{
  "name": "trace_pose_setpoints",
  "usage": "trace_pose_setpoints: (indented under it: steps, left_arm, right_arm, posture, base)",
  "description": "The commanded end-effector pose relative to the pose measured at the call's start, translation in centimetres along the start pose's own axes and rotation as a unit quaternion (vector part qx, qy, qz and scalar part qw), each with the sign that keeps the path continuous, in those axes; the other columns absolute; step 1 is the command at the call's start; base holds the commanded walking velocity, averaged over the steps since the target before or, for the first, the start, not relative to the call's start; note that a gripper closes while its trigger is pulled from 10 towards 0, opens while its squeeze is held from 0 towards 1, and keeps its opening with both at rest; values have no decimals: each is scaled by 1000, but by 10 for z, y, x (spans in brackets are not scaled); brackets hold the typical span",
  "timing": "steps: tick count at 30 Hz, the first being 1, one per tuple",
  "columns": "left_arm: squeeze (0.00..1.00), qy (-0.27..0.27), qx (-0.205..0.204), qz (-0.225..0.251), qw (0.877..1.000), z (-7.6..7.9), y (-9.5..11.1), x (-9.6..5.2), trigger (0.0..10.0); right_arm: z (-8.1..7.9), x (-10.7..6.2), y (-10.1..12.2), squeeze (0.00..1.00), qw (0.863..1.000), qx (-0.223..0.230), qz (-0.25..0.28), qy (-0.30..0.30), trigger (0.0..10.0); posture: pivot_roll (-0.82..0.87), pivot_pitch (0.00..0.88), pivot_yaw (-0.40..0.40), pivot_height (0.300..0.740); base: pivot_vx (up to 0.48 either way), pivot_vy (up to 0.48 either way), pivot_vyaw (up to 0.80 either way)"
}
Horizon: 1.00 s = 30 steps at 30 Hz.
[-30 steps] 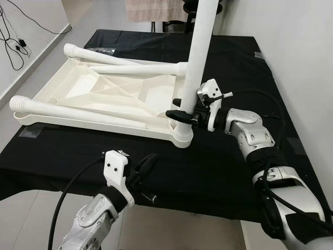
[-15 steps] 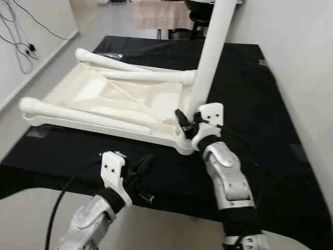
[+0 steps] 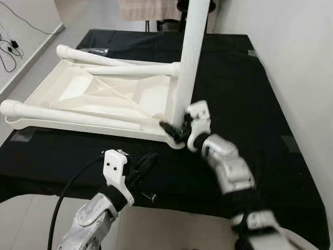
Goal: Building children table
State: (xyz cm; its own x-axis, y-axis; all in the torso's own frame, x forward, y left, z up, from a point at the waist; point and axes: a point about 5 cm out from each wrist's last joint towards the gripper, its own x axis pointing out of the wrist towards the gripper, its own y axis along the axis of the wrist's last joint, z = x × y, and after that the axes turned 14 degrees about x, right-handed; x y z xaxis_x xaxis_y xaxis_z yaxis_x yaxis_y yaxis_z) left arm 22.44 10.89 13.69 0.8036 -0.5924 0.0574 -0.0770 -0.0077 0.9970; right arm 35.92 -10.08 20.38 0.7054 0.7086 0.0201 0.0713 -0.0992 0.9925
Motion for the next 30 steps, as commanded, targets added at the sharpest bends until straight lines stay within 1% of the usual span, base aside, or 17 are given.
trace_pose_setpoints:
  steps: [1, 2, 6, 10, 11, 14, 15, 18, 21, 23, 24, 25, 26, 27, 28, 29, 30]
  left_arm:
    - [0, -1, 0, -8, 1000, 1, -4, -1, 10000]
    - [0, -1, 0, -8, 1000, 1, -4, -1, 10000]
    - [0, 2, 0, -7, 1000, 1, -4, 0, 10000]
    - [0, 2, -1, -7, 1000, 1, -4, 1, 10000]
    - [0, 1, -2, -7, 1000, 1, -4, 1, 10000]
    - [0, 1, -3, -7, 1000, 1, -4, 1, 10000]
    - [0, 1, -3, -7, 1000, 1, -4, 1, 10000]
    - [0, 2, -3, -6, 1000, 1, -4, 2, 10000]
    - [0, 2, -2, -6, 1000, 1, -4, 2, 10000]
    - [0, 3, -2, -6, 1000, 1, -4, 1, 10000]
    - [0, 3, -2, -6, 1000, 1, -4, 1, 10000]
    - [0, 3, -2, -6, 1000, 1, -4, 1, 10000]
    - [0, 4, -1, -6, 1000, 0, -3, 1, 10000]
    - [0, 4, -1, -5, 1000, 0, -3, 0, 10000]
    - [0, 4, -1, -5, 1000, 0, -3, 0, 10000]
    - [0, 5, -1, -5, 1000, 0, -3, 0, 10000]
    - [0, 5, -1, -5, 1000, 0, -3, -1, 10000]
  right_arm:
    - [-1, 0, -8, 0, 998, -18, -21, 50, 10000]
    - [-1, 0, -8, 0, 998, -18, -21, 50, 10000]
    - [7, -5, 1, 0, 988, -26, -63, 142, 10000]
    - [12, -4, 2, 0, 985, -16, -74, 156, 10000]
    - [18, -3, 4, 0, 983, -2, -77, 165, 2980]
    - [20, -2, 5, 0, 982, 1, -77, 171, 2980]
    - [22, -3, 5, 0, 981, 2, -80, 174, 0]
    - [30, -6, 0, 0, 985, 5, -80, 152, 0]
    - [32, -7, -1, 0, 986, 4, -79, 144, 0]
    - [35, -9, -4, 0, 989, 1, -80, 126, 0]
    - [39, -13, -9, 0, 992, -2, -80, 101, 0]
    - [39, -13, -9, 0, 992, -2, -80, 101, 0]
    - [44, -24, -23, 0, 997, -10, -76, 31, 0]
    - [45, -29, -39, 0, 995, 5, -72, -68, 0]
    - [45, -29, -39, 0, 995, 5, -72, -68, 0]
    - [44, -32, -48, 0, 989, 17, -72, -129, 0]
    - [40, -37, -59, 0, 970, 41, -61, -233, 0]
  posture:
    - [63, 132, -40, 740]
    - [63, 132, -40, 740]
    - [61, 128, -42, 740]
    - [65, 125, -41, 740]
    - [69, 124, -41, 740]
    - [70, 125, -40, 740]
    - [68, 125, -42, 740]
    - [68, 129, -45, 740]
    - [69, 132, -42, 740]
    - [67, 132, -40, 740]
    - [64, 138, -43, 740]
    - [64, 138, -43, 740]
    - [64, 138, -43, 740]
    - [61, 143, -44, 740]
    - [61, 143, -44, 740]
    - [61, 143, -44, 740]
    - [59, 145, -38, 740]
  base:
    - [0, 0, 0]
    - [0, 0, 0]
    - [0, 0, 0]
    - [0, 0, 0]
    - [0, 0, 0]
    - [0, 0, 0]
    - [0, 0, 0]
    - [0, 0, 0]
    - [0, 0, 0]
    - [0, 0, 0]
    - [0, 0, 0]
    - [0, 0, 0]
    - [0, 0, 0]
    - [0, 0, 0]
    - [0, 0, 0]
    - [0, 0, 0]
    - [0, 0, 0]
